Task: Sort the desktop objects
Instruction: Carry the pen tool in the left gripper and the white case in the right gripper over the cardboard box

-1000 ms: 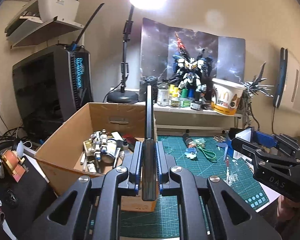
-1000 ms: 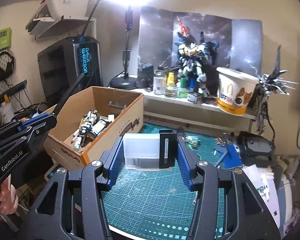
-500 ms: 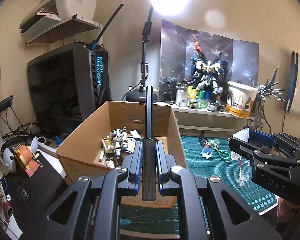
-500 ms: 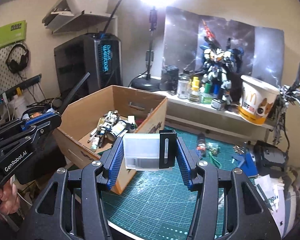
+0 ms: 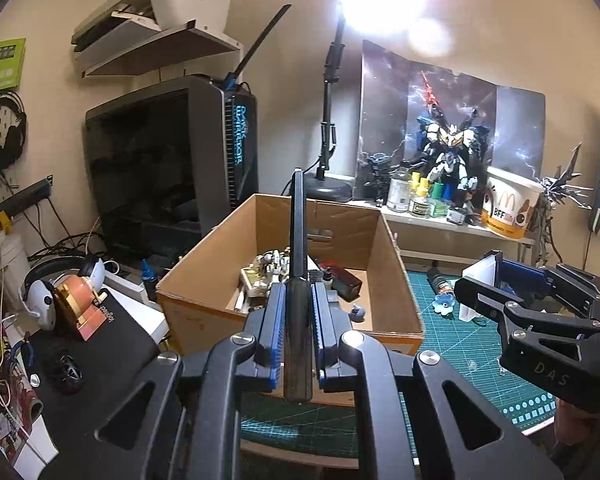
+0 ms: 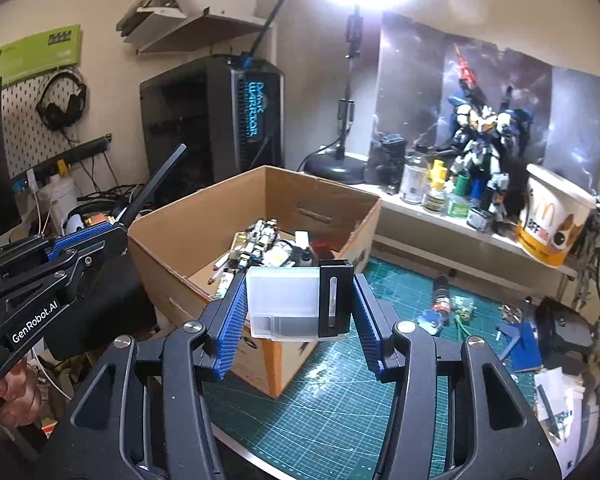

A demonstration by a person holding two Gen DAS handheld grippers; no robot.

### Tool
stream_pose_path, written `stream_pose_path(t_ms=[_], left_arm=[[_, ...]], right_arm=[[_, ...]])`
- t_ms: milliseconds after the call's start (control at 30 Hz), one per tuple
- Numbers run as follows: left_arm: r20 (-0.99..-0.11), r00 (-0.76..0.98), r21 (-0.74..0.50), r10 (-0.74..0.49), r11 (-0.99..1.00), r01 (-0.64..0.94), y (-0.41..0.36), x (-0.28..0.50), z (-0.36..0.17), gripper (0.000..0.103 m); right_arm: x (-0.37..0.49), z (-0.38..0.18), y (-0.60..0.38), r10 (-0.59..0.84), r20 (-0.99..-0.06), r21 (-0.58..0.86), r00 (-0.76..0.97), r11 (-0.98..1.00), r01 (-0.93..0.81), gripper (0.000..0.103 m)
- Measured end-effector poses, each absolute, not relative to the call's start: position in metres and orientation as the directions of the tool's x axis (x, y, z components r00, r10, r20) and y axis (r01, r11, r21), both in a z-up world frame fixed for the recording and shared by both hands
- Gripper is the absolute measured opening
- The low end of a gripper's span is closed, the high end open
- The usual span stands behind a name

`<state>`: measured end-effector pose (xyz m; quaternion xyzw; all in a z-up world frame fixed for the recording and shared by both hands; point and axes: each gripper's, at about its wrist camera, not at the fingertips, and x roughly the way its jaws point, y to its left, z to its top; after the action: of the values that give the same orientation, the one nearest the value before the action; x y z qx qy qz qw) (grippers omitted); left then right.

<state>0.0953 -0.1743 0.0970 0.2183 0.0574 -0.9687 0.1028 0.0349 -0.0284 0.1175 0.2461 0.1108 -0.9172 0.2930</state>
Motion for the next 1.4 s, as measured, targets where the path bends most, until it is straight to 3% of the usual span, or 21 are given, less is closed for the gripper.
stream_pose_path(t_ms=[667, 1400], left_arm=[[-0.432, -0.873, -0.062, -0.227, -0.958, 0.280, -0.192, 0.093, 0.117, 0.012], [-0.410, -0.859, 0.059, -0.307, -0.949, 0.311, -0.201, 0.031, 0.174, 0.013]], right_arm=[[0.034, 0.127, -0.050, -0.523, -0.500, -0.086, -0.690, -0.763, 0.641, 0.048], [-0.006, 0.196, -0.082, -0.614, -0.462, -0.072, -0.640, -0.693, 0.717, 0.048]])
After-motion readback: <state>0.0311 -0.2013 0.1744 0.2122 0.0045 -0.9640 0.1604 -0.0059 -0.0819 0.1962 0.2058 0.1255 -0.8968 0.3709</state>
